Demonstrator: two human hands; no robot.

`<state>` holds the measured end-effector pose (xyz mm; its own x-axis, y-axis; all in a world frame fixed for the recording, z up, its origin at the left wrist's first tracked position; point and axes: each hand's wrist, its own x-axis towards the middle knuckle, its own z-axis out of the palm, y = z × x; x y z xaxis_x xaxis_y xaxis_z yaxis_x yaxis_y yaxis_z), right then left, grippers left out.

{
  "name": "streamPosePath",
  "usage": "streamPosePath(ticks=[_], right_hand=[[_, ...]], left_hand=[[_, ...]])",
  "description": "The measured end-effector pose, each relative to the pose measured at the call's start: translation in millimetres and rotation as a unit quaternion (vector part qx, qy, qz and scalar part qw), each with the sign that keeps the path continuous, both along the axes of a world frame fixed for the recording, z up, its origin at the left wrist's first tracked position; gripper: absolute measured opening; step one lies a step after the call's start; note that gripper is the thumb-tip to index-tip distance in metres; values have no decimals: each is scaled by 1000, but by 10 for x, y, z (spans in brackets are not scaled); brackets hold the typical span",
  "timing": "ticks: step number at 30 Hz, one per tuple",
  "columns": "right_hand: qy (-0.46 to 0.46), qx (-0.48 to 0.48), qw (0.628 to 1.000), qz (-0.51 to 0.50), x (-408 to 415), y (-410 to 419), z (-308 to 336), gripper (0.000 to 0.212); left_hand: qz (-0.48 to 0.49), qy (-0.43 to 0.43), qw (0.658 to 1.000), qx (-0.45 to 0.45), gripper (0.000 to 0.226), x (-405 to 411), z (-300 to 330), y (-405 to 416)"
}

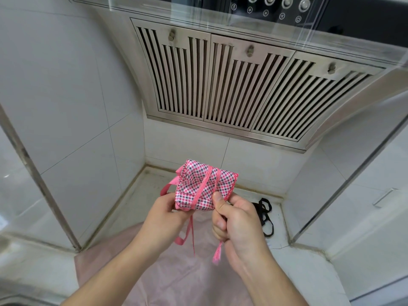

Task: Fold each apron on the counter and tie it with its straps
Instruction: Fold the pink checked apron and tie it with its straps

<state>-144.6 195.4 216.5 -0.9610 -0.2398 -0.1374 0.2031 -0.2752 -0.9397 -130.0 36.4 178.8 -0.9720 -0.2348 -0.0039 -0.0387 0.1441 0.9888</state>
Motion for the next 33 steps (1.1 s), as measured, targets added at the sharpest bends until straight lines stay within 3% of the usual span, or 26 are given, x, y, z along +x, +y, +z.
streamPosePath(ticks=[8,11,14,19,24,33], right_hand=[[-3,5,1000,-17,-80,1,-13,30],[-10,1,1000,-18,-105,3,-17,30],[-12,-3,1000,-20,-108,3,-5,28],[-12,3,999,-30,-131,-7,-2,29],[-14,9,999,-38,-160,5,-27,30],[-16,23,998,-49,-211,31,-82,27]], left_hand=[[-82,-36,995,33,23,98,-88,3],[-15,-30,999,-28,2,119,-120,3],[43,-57,995,-71,19,135,-143,-42],[73,-15,980,-186,41,174,-164,-79],[74,-14,959,-274,20,173,-249,-116],[-15,26,893,-448,12,202,-260,-107]])
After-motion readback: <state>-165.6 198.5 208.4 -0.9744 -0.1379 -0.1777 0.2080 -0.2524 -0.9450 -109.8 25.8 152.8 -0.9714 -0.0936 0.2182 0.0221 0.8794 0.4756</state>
